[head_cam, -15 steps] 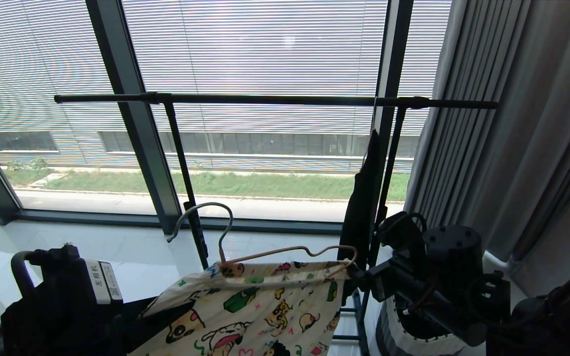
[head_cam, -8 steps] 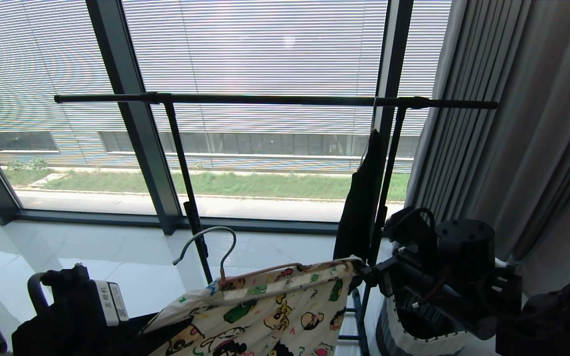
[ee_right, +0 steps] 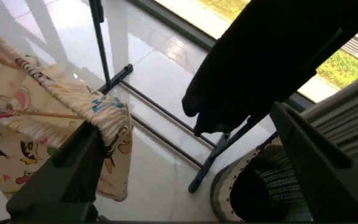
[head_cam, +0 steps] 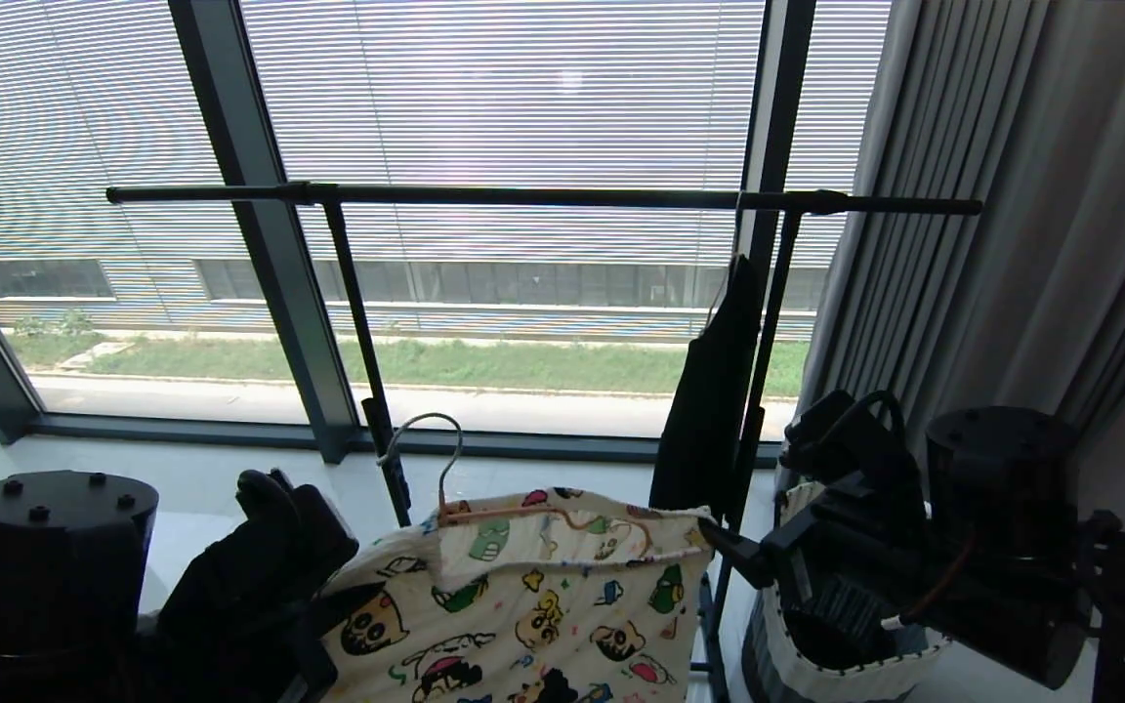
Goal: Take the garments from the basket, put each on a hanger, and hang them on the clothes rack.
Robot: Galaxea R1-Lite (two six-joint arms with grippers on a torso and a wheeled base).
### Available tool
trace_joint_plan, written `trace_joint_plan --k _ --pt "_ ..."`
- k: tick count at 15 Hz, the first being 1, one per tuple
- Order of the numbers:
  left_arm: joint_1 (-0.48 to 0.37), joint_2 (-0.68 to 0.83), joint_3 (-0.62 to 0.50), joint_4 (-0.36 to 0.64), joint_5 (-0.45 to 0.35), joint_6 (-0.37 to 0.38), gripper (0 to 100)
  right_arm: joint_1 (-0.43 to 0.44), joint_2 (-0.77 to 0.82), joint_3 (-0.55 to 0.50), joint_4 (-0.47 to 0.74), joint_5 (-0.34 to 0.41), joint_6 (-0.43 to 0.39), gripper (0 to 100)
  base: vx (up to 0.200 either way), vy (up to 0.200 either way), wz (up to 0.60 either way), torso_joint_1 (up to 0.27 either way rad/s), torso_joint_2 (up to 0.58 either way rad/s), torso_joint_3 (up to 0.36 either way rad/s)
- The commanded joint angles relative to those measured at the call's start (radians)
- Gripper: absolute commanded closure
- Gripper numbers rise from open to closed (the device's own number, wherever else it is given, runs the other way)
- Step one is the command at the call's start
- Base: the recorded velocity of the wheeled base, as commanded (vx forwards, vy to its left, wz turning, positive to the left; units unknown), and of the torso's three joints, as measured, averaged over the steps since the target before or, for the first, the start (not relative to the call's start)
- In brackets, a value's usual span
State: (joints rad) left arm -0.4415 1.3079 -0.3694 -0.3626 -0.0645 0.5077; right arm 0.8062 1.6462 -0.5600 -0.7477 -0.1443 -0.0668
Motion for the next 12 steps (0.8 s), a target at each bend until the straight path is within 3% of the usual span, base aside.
trace_joint_plan --k 1,4,8,12 --pt "0.007 0.037 -0.019 -0.001 -0.005 -0.020 100 0.110 -0.109 0.040 0.033 0.002 -0.002 0 0.000 0.000 0.00 0.000 0.00 0.000" --pt "-0.077 -0.024 -0.022 -0.001 -0.048 -0.086 100 0.126 -0.115 0.014 0.087 0.052 -0.057 0 0.000 0.000 0.00 0.000 0.00 0.000" --pt "-0.267 -0.067 -0.020 -0.001 -0.051 -0.095 100 0.100 -0.114 -0.150 0.318 0.218 -0.208 0 0.000 0.000 0.00 0.000 0.00 0.000" --pt "-0.372 -0.058 -0.031 -0.050 -0.052 -0.087 100 0.103 -0.106 -0.236 0.476 0.379 -0.354 0 0.000 0.000 0.00 0.000 0.00 0.000"
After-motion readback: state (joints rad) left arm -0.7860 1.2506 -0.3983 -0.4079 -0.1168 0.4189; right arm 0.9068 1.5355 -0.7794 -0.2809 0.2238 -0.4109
